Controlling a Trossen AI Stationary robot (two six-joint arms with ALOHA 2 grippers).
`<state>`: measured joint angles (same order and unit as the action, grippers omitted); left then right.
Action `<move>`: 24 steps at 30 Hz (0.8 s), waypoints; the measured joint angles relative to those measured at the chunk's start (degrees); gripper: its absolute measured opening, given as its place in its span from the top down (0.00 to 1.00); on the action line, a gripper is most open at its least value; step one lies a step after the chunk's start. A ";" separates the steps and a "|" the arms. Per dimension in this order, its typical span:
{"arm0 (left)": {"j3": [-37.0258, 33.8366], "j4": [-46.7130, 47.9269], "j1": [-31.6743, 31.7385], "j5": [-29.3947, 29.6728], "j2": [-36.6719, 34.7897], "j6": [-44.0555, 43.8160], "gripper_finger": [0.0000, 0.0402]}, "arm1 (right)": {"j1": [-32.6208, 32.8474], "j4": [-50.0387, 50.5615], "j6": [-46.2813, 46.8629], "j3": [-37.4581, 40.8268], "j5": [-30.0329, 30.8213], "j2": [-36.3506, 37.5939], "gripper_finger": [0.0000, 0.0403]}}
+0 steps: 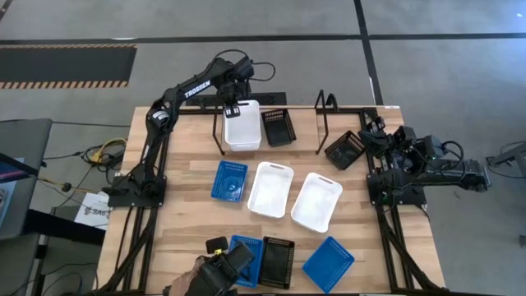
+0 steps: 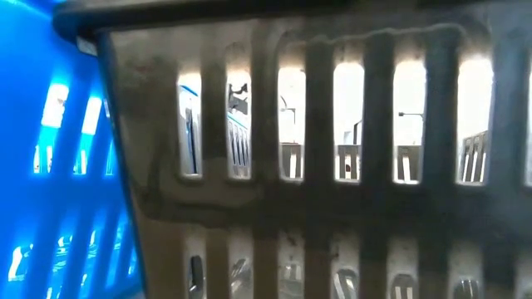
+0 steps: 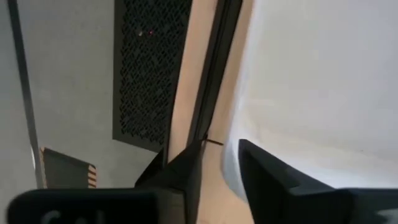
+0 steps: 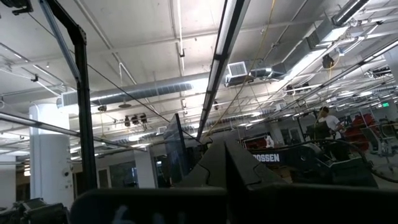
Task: Stack baskets on shelf by color
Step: Put the bottom left white bin on the shelf, then adjust the black bin on the shelf
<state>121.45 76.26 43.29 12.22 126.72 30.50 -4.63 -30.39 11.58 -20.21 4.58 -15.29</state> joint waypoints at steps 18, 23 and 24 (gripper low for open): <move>10.05 3.72 -4.61 -1.47 -8.13 -9.10 0.68 | -0.05 0.63 -0.04 0.02 0.88 -0.08 0.99; 10.01 4.54 -6.58 -1.90 -15.97 -15.14 0.68 | -0.05 8.50 1.14 0.02 10.24 -1.99 0.99; 9.99 4.53 -7.15 -1.93 -17.75 -16.14 0.68 | -0.05 9.81 2.20 0.02 11.61 -2.98 0.99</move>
<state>131.44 80.79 36.15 10.29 108.96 14.36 -4.69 -20.58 13.79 -20.18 16.19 -18.27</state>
